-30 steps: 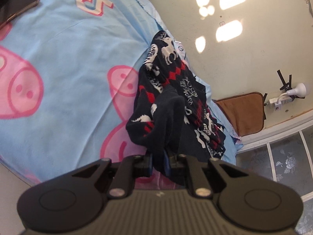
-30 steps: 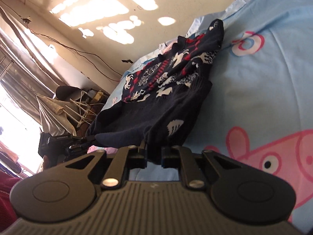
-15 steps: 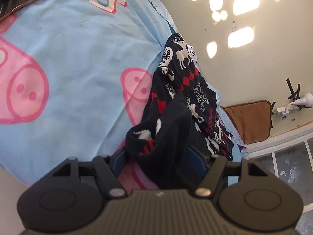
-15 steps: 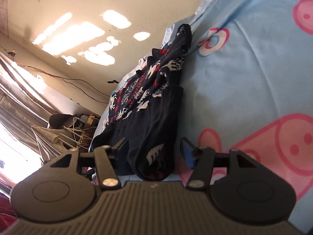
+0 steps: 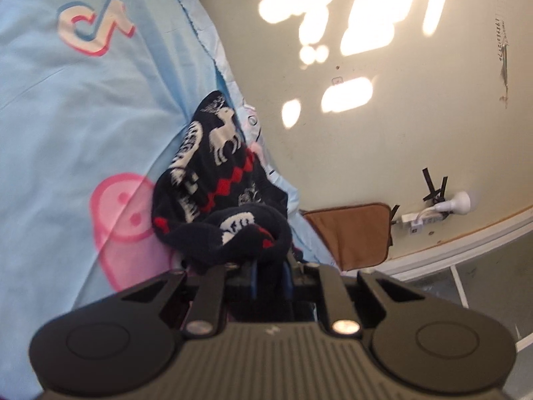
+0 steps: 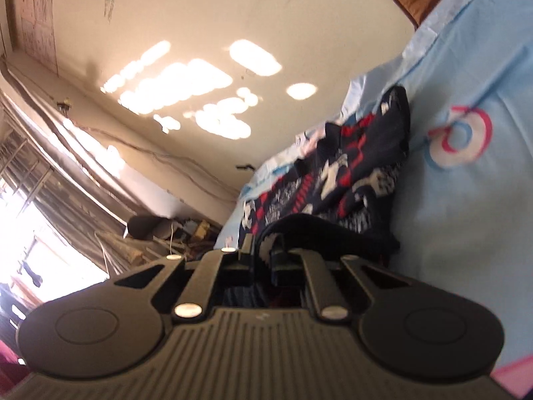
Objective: Fold small clothes
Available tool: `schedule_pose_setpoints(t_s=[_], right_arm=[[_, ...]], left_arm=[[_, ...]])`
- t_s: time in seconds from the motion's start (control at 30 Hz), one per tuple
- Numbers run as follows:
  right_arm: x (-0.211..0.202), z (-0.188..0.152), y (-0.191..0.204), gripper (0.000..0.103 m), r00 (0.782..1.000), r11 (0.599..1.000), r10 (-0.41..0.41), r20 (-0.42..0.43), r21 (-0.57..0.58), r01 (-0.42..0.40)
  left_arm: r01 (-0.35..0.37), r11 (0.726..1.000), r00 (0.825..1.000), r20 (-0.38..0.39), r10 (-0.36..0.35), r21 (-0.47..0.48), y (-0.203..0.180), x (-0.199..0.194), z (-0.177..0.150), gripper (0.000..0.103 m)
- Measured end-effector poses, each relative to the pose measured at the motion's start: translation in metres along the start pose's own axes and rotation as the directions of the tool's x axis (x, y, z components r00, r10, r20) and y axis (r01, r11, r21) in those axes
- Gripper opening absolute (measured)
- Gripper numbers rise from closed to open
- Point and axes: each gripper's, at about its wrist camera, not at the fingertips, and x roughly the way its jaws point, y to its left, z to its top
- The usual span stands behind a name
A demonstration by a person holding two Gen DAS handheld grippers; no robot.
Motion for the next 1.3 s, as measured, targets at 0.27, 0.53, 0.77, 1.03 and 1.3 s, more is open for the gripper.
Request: schedule_pose_setpoints(t_s=[0.27,0.53,0.77,1.03,1.3], right_arm=[[0.054,0.096,-0.004,0.01,0.978,0.994,-0.107,0.181,-0.014,0.111],[0.097,0.128,-0.061,0.062,0.86,0.897,-0.427,0.28,0.009,0.442],[0.043,0.08,-0.041,0.061,0.896,0.924,-0.334,0.294,-0.088,0.373],[0.078,0.045,-0.049,0.05,0.9,0.886,-0.383,0.207,-0.192,0.421],[0.07,0.047,-0.051,0.05,0.906,0.91,-0.357,0.228,-0.134,0.392]], left_arm=[[-0.073,0.997,0.997,0.035,0.073,0.005,-0.022,0.095,0.09,0.014],[-0.154,0.986,0.987,0.042,0.157,-0.061,0.015,0.15,0.113,0.043],[-0.145,0.981,0.982,0.136,0.128,0.126,-0.003,0.097,0.084,0.073],[-0.306,0.921,0.942,0.215,0.257,0.242,0.006,0.111,0.06,0.079],[-0.376,0.81,0.916,0.313,0.252,0.449,0.001,0.126,0.027,0.096]])
